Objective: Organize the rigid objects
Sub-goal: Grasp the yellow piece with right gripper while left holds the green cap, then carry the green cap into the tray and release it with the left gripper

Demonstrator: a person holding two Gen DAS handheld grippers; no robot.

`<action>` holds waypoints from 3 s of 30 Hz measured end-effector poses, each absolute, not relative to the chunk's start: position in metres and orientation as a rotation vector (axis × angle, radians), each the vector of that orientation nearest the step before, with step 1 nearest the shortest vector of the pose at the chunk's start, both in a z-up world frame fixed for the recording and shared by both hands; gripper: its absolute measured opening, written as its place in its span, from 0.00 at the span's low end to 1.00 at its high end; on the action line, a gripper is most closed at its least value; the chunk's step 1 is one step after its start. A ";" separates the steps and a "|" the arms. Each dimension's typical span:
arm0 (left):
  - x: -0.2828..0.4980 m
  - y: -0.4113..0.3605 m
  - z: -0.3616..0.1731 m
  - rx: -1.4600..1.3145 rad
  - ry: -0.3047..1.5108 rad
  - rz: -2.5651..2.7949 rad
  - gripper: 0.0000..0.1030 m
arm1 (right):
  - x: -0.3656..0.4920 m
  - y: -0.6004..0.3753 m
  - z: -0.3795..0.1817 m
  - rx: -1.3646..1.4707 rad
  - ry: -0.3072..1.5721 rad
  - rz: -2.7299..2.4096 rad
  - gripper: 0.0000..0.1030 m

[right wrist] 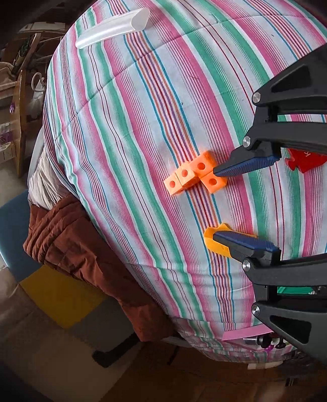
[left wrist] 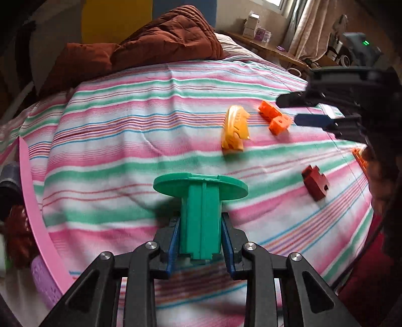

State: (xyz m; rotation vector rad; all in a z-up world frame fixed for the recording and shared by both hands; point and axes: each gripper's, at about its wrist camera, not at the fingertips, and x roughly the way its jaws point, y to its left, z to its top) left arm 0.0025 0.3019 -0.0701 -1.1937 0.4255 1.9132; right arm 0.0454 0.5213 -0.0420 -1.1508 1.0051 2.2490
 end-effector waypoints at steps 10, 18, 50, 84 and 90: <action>0.063 0.266 -0.071 -1.064 0.505 1.897 0.29 | 0.030 0.497 -0.050 -1.284 0.933 2.315 0.43; 0.061 0.259 -0.072 -1.060 0.458 1.889 0.29 | 0.003 0.478 -0.057 -1.338 0.895 2.337 0.43; 0.063 0.247 -0.067 -1.077 0.417 1.898 0.29 | -0.004 0.396 -0.080 -1.687 0.298 2.592 0.26; 0.060 0.174 -0.016 -1.071 0.264 1.853 0.21 | -0.005 0.386 -0.079 -1.638 0.130 2.625 0.26; 0.064 0.196 -0.026 -1.076 0.357 1.828 0.45 | -0.006 0.382 -0.079 -1.635 0.103 2.621 0.27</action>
